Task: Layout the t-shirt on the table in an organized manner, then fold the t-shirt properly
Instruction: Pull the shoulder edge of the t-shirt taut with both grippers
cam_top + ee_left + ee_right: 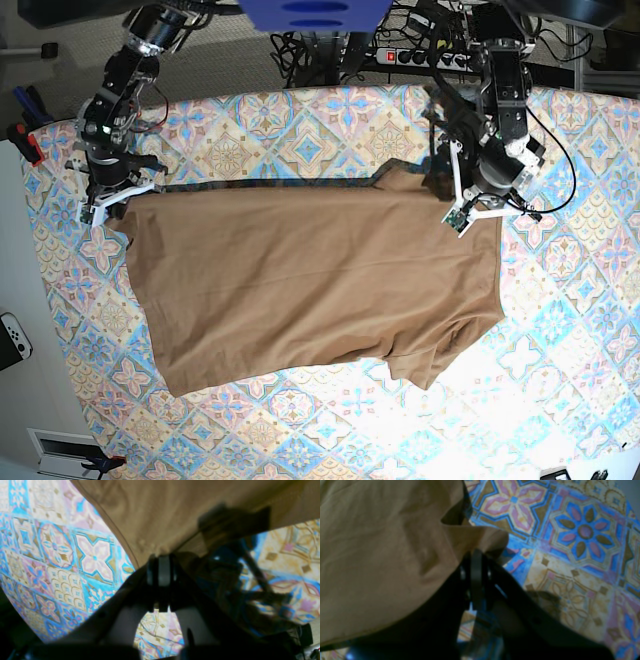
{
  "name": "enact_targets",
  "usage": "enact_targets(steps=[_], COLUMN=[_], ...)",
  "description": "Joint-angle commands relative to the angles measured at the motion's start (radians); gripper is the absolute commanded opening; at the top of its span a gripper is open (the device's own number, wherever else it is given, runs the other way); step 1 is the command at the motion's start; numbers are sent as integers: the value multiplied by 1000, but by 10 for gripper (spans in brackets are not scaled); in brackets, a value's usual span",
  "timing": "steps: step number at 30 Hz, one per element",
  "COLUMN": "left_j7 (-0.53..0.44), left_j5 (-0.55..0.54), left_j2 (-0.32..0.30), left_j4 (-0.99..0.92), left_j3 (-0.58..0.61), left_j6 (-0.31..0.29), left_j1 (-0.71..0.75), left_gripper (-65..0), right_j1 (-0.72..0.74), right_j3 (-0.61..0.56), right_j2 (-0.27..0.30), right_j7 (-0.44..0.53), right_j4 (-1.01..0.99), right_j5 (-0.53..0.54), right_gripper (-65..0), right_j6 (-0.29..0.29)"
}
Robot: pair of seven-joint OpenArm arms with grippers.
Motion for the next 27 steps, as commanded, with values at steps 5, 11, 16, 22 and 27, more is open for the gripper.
enact_targets(steps=[5, 11, 16, 22, 27], left_j7=[-11, -11, -5, -9, -11], left_j5=[55, 55, 56, 58, 93], left_j2=[-9, -9, -9, -9, -9], left_j4=[-65, -67, -70, -163, -249], left_j3=[-4, -8, -8, -6, -4], left_j6=[7, 7, 7, 7, 7], left_j1=[-50, -81, -136, -208, -270], left_gripper=[-650, -650, -650, -650, -650], right_j1=[98, 131, 158, 204, 210], right_j3=[0, 0, 0, -23, -61], right_j2=[14, 14, 15, 15, 15], right_j7=[-32, -37, -38, -40, -31], right_j4=[-29, -32, -32, -86, -168], right_j5=[7, 7, 7, 5, 5], right_gripper=[-650, -650, -650, -650, -650], right_j6=[-2, -2, -2, -2, -2])
